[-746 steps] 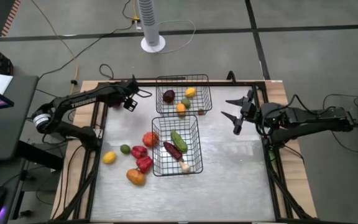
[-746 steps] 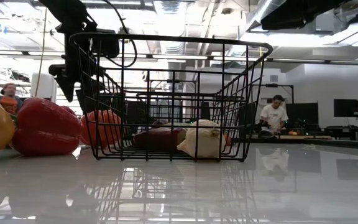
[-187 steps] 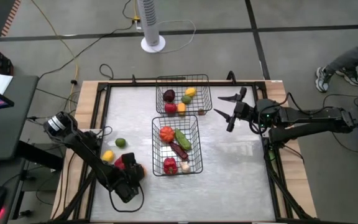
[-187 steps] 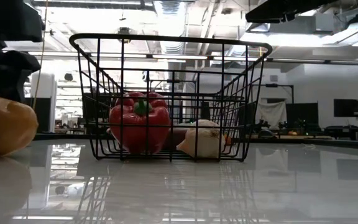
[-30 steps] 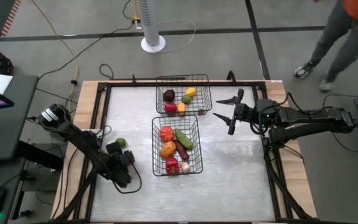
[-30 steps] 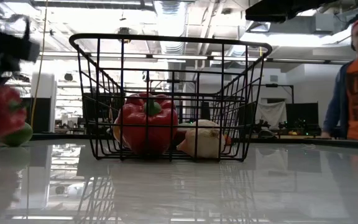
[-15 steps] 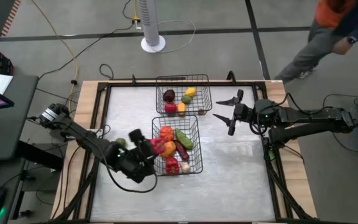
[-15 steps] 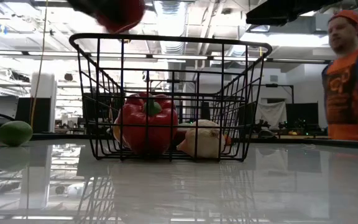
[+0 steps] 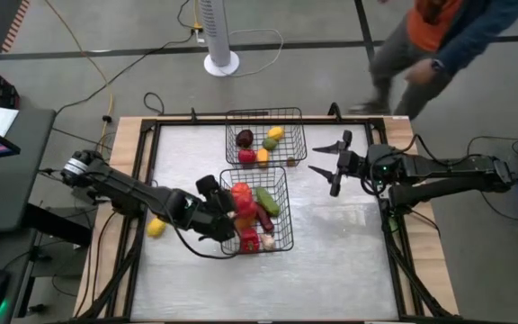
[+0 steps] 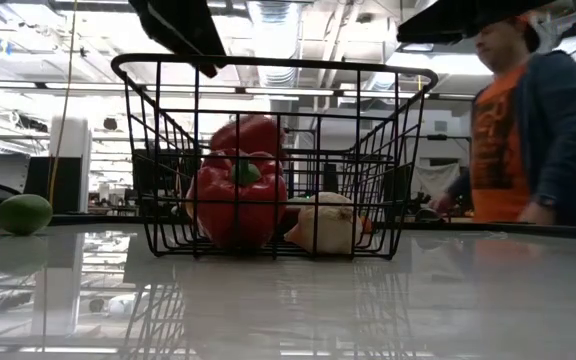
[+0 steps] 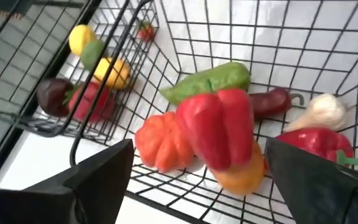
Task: Sort produce into baskets
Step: Put the green lime into the top wire basket
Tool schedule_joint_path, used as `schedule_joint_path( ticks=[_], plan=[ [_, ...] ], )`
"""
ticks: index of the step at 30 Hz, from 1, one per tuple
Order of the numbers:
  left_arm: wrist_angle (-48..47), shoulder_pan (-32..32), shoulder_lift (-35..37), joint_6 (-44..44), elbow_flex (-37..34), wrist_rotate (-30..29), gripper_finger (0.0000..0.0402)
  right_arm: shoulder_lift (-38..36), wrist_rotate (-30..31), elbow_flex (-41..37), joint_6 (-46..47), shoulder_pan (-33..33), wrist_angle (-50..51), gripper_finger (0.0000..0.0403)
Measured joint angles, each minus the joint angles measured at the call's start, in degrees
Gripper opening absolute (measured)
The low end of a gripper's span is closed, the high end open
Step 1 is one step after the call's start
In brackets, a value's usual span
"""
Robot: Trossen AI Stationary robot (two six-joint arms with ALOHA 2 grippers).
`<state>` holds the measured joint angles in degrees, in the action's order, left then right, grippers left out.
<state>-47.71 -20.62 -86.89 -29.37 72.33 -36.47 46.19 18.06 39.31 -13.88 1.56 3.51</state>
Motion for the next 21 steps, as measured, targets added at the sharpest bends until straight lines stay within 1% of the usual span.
schedule_joint_path(
  ticks=[3,6,9,11,13,17,21],
  plan=[
    [-2.0,-0.4,0.1,-2.2,0.1,0.1,0.0352,0.0,0.0,0.0,0.0,0.0,0.8,0.0265],
    [-8.8,-1.9,0.3,-5.8,0.1,-0.9,0.0353,0.0,0.0,0.0,0.0,0.0,0.9,0.0265],
    [-17.3,-4.3,0.3,-13.5,0.1,-6.2,0.0353,0.0,0.0,0.0,0.0,0.0,0.9,0.0265],
    [-21.1,-6.3,0.3,-17.8,0.1,-9.9,0.0353,0.0,0.0,0.0,0.0,0.0,0.9,0.0265],
    [-23.9,-8.4,0.3,-21.3,0.1,-11.8,0.0353,0.0,0.0,0.0,0.0,0.0,0.9,0.0265],
    [-31.5,-10.8,0.3,-29.4,-0.7,-11.9,0.0353,0.0,0.0,0.0,0.0,0.0,0.7,0.0265],
    [-37.3,-11.8,0.3,-39.3,-5.1,-8.4,0.0353,0.0,0.0,0.0,0.3,0.0,0.7,0.0265]
  ],
)
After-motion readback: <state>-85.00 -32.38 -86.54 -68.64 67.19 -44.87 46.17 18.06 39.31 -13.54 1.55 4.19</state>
